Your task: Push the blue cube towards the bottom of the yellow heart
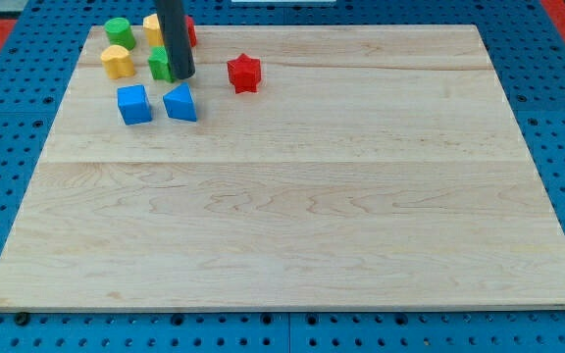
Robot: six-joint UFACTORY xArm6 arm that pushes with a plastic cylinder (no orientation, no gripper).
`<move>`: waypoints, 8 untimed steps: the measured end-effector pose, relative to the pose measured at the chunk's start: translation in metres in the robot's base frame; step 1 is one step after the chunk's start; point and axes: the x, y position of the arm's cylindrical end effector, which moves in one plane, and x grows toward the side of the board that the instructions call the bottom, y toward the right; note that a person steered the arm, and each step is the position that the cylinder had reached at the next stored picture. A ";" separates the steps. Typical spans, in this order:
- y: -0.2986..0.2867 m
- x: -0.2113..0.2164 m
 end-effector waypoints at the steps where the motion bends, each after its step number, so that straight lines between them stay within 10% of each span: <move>1: 0.006 0.006; 8: 0.014 0.095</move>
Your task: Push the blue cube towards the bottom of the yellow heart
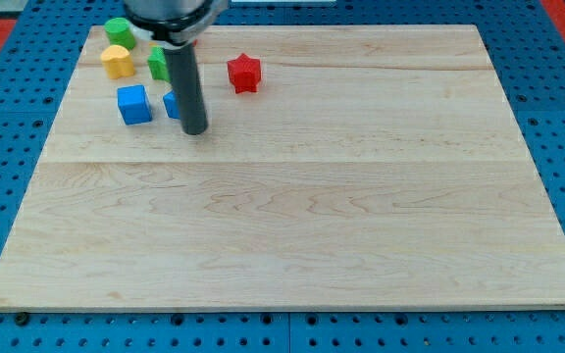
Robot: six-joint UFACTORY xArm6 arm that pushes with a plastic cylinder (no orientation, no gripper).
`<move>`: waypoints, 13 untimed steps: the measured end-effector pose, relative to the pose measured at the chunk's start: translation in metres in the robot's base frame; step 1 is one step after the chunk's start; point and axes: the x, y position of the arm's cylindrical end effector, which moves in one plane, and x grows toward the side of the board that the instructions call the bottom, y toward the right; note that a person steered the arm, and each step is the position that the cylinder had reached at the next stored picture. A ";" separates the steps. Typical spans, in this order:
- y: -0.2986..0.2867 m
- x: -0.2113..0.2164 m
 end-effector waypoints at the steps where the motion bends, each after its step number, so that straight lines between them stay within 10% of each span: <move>1: -0.031 -0.001; 11: -0.102 0.002; 13: 0.011 0.006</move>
